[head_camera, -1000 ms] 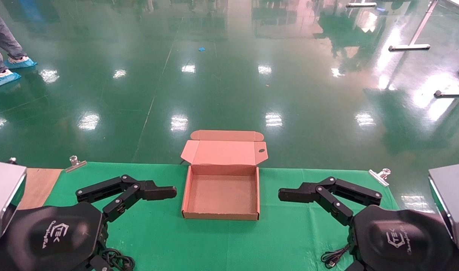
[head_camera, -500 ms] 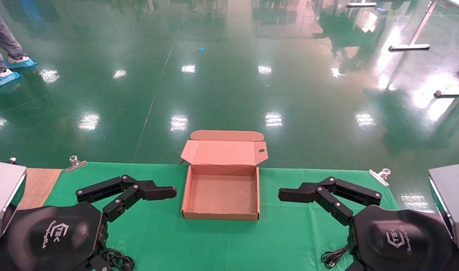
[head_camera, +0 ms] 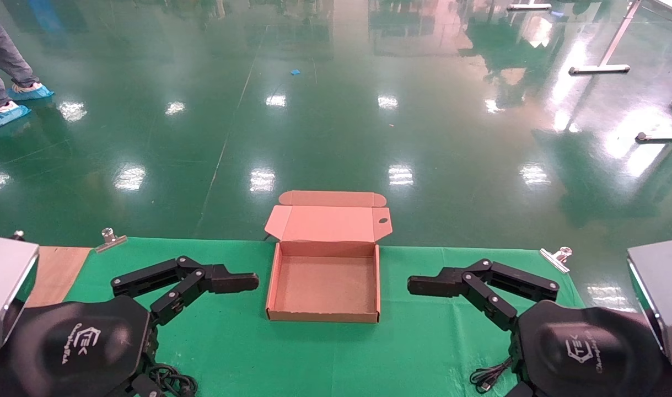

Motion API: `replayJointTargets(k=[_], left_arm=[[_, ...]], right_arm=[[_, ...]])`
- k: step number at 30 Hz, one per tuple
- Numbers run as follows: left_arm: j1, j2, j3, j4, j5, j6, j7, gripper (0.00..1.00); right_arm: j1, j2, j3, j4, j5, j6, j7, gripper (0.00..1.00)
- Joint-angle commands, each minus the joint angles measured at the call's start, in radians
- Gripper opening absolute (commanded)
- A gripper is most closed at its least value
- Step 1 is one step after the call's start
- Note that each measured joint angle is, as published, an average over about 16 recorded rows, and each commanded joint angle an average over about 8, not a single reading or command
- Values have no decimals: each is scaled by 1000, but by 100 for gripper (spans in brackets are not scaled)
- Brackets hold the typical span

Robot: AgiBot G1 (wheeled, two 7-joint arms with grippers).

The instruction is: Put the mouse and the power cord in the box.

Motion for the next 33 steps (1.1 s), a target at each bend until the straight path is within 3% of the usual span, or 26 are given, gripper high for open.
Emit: replayJointTargets(k=[1,10,15,24,33], left_arm=[[0,0,0,0,0,0,0,100],[0,-4,5,-7,15,3,2,100],[-11,-11,45,-10,105,17,11,100],[-97,-33,161,85,405,63,80,100],[-279,9,303,269,761,65,220,100]], right_arm=[[0,0,0,0,0,0,0,100],[3,3,1,2,-7,1,-4,100],[35,14,-29,15,-96,-8,-16,100],[178,29,-175,44,-491,-58,-83,100],[336,-37,-353,4,-911,-54,-186,100]])
